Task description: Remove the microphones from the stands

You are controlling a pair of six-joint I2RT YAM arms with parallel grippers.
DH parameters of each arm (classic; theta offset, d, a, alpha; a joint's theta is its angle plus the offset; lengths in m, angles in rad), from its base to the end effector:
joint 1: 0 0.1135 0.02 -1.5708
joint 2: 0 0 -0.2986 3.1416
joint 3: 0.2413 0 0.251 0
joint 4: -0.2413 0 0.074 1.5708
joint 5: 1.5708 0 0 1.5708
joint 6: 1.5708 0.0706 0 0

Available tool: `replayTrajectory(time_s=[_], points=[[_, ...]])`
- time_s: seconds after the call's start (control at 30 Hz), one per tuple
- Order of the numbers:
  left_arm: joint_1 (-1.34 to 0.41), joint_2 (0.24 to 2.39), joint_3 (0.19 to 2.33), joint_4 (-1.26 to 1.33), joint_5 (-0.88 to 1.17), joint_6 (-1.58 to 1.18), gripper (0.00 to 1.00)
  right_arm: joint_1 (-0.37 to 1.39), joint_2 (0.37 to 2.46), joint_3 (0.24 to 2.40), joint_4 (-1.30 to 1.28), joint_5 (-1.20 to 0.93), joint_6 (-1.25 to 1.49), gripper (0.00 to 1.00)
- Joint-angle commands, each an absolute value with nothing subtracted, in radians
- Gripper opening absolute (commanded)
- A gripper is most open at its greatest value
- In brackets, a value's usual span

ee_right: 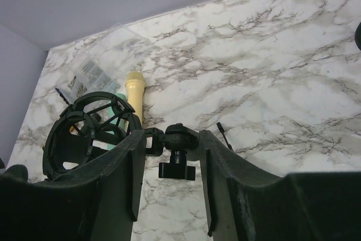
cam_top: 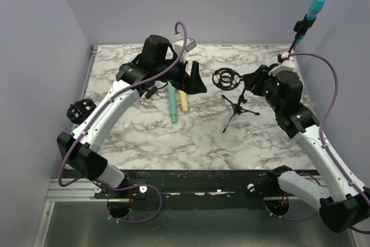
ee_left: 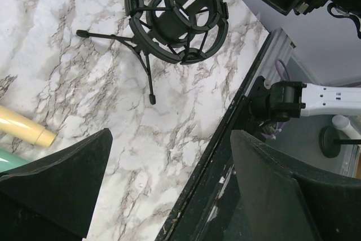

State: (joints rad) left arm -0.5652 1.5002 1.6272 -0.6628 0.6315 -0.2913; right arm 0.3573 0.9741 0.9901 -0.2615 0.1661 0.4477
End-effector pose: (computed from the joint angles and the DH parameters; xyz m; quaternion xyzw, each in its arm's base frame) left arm 0.2696 -0.2204 0.4349 0.2650 0.7974 -0.4408 0.3157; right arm 0.2236 0.0710 0.3895 0.0865 0.7825 0.1800 0.5897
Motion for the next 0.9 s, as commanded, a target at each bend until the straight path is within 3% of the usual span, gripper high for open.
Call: replayTrajectory(time_s=[0.0,0.4,0.5,0.67,0.87], points=[[-0.568,1.460,1.616,-0.670,0.599,-0.268,0.89,0.359,0.972,0.916,-0.350,0.178,0.435,0.46],[-0.569,1.456,1.613,-0.666,0.598,-0.272,0.89,0.359,0.971,0.844,-0.388,0.183,0.472,0.42],[-0.569,1.455,1.607,-0.659,0.602,-0.274,0.89,0.359,0.973,0.866,-0.407,0.162,0.485,0.52],[-0.569,1.463,1.586,-0.615,0.663,-0.311,0.89,0.359,0.944,0.991,-0.437,0.136,0.516,0.82],[-0.569,1.473,1.560,-0.566,0.727,-0.356,0.89,0.359,0.935,1.137,-0.491,0.181,0.516,0.96]])
